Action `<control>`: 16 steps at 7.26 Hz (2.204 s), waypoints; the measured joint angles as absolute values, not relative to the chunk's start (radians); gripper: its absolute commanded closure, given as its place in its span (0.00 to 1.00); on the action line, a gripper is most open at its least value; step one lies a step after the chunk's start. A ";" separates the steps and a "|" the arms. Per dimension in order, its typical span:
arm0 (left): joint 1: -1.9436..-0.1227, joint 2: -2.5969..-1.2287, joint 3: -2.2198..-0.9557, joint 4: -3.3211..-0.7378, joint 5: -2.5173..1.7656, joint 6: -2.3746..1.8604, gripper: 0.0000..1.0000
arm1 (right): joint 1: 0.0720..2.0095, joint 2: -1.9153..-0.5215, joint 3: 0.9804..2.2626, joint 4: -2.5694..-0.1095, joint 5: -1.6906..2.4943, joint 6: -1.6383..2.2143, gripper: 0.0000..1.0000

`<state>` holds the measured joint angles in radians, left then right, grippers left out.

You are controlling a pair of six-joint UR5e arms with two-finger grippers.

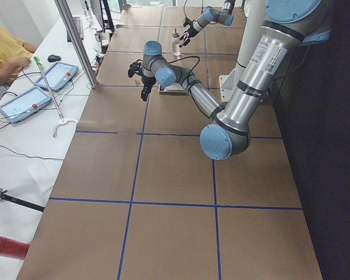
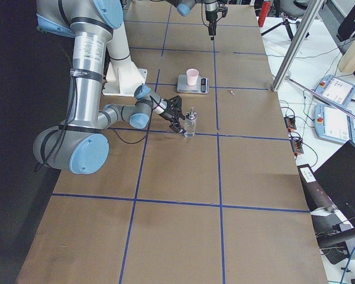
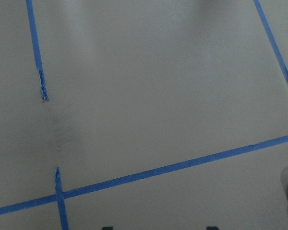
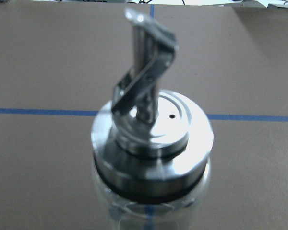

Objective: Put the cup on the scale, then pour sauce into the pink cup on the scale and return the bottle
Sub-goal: 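Grasp the glass bottle with the right gripper and lift it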

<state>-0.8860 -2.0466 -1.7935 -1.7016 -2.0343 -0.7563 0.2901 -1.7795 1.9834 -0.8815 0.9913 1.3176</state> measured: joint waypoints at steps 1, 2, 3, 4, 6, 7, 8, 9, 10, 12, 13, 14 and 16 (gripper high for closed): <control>-0.887 -2.047 -1.795 -1.701 -2.034 -0.756 0.28 | 0.274 -1.780 1.976 -0.876 0.941 1.318 0.00; -0.887 -2.047 -1.795 -1.701 -2.034 -0.756 0.27 | 0.256 -1.779 1.964 -0.874 0.892 1.318 0.00; -0.887 -2.047 -1.797 -1.701 -2.033 -0.756 0.27 | 0.244 -1.776 1.955 -0.873 0.854 1.318 0.00; -0.887 -2.047 -1.803 -1.699 -2.033 -0.757 0.26 | 0.233 -1.773 1.948 -0.872 0.822 1.319 0.00; -0.888 -2.046 -1.824 -1.694 -2.033 -0.758 0.25 | 0.218 -1.769 1.937 -0.854 0.774 1.317 0.00; -0.888 -2.045 -1.829 -1.693 -2.033 -0.758 0.25 | 0.214 -1.769 1.916 -0.807 0.764 1.313 0.00; -0.888 -2.045 -1.831 -1.692 -2.032 -0.758 0.25 | 0.212 -1.768 1.886 -0.747 0.757 1.305 0.00; -0.889 -2.045 -1.831 -1.692 -2.032 -0.758 0.25 | 0.209 -1.768 1.862 -0.707 0.749 1.293 0.00; -0.889 -2.045 -1.831 -1.692 -2.031 -0.759 0.24 | 0.205 -1.765 1.850 -0.689 0.740 1.280 0.00; -0.890 -2.045 -1.832 -1.691 -2.031 -0.760 0.24 | 0.199 -1.741 1.828 -0.677 0.729 1.263 0.00; -0.890 -2.045 -1.832 -1.691 -2.031 -0.761 0.24 | 0.199 -1.731 1.814 -0.669 0.728 1.247 0.00; -0.890 -2.045 -1.832 -1.690 -2.031 -0.762 0.24 | 0.199 -1.726 1.793 -0.643 0.727 1.228 0.00; -0.890 -2.045 -1.832 -1.690 -2.031 -0.763 0.24 | 0.200 -1.719 1.754 -0.562 0.727 1.167 0.00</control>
<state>-0.8897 -2.0448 -1.8321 -1.6904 -2.0310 -0.7627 0.1998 -1.7189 1.7544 -0.5619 0.7268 1.1670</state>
